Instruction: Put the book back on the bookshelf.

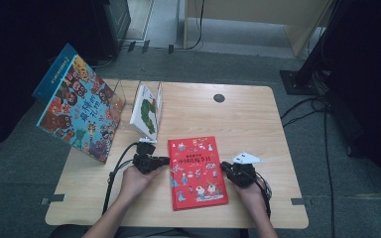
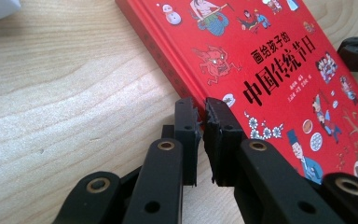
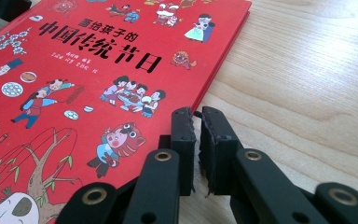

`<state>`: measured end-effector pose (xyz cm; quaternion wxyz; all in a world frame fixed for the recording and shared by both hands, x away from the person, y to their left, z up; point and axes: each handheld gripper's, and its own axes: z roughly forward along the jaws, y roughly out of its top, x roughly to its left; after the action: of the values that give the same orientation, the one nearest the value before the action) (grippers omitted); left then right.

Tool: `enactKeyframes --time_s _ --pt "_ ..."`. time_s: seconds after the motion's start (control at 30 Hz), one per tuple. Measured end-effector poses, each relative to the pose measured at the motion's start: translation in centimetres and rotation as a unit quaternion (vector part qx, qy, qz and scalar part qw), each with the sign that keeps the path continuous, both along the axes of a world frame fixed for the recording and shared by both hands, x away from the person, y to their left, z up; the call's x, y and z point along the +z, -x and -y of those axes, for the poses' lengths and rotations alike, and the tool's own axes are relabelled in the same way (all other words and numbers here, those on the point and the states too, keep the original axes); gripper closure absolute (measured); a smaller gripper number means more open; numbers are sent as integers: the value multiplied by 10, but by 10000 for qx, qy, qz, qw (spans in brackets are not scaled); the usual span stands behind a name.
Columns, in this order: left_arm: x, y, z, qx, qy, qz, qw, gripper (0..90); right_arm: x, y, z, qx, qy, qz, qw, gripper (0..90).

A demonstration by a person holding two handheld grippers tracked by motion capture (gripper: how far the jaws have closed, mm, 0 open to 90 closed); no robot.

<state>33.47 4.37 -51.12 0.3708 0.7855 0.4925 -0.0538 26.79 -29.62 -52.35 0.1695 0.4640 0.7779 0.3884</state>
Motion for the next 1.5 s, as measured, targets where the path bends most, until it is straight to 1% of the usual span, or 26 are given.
enactKeyframes --time_s 0.13,0.17,0.23,0.27,0.3,0.33,0.37,0.4,0.47,0.53,0.6,0.67,0.77,0.87,0.9,0.97,1.07,1.1,1.13,1.17,1.2,1.23,1.3,1.33,1.47,1.5 --pt "-1 -2 -3 41 137 -140 9998 826 2 0 2 -53 -73 -66 9999 793" --pt "0 -1 -3 43 117 -119 9999 810 3 0 3 -101 -82 -41 9999 792" --pt "2 4 -2 6 -83 30 10000 804 8 2 5 -248 -178 -10 9995 775" --pt "3 8 -3 6 -61 15 10000 805 10 3 5 -295 -289 -23 9991 760" --pt "4 10 -4 -4 4 -51 10000 804 11 3 5 -323 -361 -30 9988 744" --pt "5 13 -4 -38 0 -70 10000 804 12 3 4 -350 -425 -70 9985 730" --pt "6 16 -3 -76 -84 -23 9999 802 13 2 2 -348 -469 -103 9982 725" --pt "6 17 -2 -115 -158 -12 9998 799 14 1 1 -353 -511 -149 9980 714" --pt "5 19 0 -166 -157 -115 9997 798 14 -1 -3 -389 -619 -286 9969 690" --pt "5 21 2 -171 -155 -162 9996 795 13 -5 -6 -411 -580 -439 9965 677" --pt "6 24 4 -165 -216 -191 9994 796 13 -8 -9 -425 -554 -679 9952 672" --pt "7 26 5 -153 -258 -233 9993 800 14 -13 -10 -461 -673 -955 9921 673" --pt "6 27 5 -104 -212 -260 9994 803 16 -19 -10 -519 -795 -1315 9868 674" --pt "6 28 5 -78 -208 -256 9994 808 19 -25 -10 -535 -789 -1577 9829 673" --pt "6 28 6 -78 -219 -246 9994 809 19 -27 -9 -543 -803 -1672 9811 672" --pt "6 29 6 -70 -256 -202 9994 808 19 -31 -7 -530 -884 -1887 9766 667" --pt "6 29 6 -82 -238 -196 9995 807 20 -37 -4 -455 -924 -2138 9714 663" --pt "5 28 5 -105 -215 -196 9995 808 21 -38 -4 -438 -926 -2194 9702 664" --pt "5 28 5 -87 -175 -241 9995 809 21 -40 -3 -413 -920 -2232 9695 669" --pt "5 27 5 -69 -147 -273 9995 808 21 -42 -2 -396 -940 -2329 9671 674" --pt "5 27 5 -55 -151 -292 9994 808 22 -43 -2 -402 -951 -2396 9654 677" --pt "5 28 5 -53 -180 -280 9994 808 22 -44 -2 -385 -952 -2426 9647 684" --pt "5 29 6 -21 -194 -261 9995 808 21 -46 0 -385 -1023 -2540 9610 695" --pt "5 28 6 -23 -181 -269 9995 808 21 -47 1 -389 -1070 -2611 9586 699" --pt "5 27 5 -16 -121 -342 9993 809 20 -50 6 -297 -1230 -2791 9519 707" --pt "5 27 5 -15 -144 -316 9994 809 20 -51 7 -278 -1247 -2820 9509 707"
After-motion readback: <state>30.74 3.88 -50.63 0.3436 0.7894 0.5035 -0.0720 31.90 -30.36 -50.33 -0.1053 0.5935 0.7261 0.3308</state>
